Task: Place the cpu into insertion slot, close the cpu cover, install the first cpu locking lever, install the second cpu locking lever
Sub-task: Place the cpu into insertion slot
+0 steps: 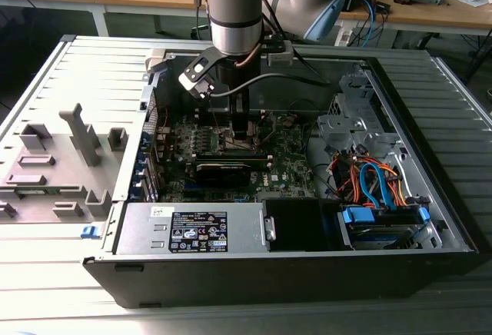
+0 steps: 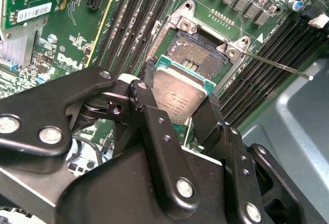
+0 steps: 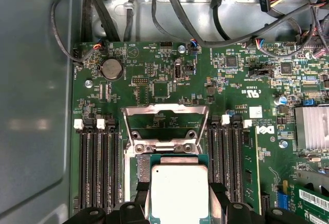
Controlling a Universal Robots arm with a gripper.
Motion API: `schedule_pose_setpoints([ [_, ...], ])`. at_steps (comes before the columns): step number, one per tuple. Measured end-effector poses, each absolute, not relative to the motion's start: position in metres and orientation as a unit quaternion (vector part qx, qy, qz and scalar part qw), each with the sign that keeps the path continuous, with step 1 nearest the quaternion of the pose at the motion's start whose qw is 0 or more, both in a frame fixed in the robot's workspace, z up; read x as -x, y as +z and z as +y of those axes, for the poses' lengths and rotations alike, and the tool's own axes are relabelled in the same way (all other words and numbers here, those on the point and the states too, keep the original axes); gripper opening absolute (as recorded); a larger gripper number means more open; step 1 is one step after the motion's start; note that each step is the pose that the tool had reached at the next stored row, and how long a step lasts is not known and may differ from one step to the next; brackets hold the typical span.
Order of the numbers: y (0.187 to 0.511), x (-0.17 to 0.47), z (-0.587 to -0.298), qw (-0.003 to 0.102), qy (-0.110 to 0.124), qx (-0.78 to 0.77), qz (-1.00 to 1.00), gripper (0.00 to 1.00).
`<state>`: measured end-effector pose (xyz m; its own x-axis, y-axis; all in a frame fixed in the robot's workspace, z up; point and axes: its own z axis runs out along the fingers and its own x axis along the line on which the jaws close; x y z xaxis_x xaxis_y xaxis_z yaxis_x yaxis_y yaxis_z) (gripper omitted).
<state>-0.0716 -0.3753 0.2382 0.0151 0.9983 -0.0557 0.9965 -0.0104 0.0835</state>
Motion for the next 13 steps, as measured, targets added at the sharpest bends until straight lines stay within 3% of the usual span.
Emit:
schedule_pose_setpoints([
  [13, 0.2353, 0.0716, -0.3753, 0.051, 0.008, -0.711, 0.702, 0.54],
])
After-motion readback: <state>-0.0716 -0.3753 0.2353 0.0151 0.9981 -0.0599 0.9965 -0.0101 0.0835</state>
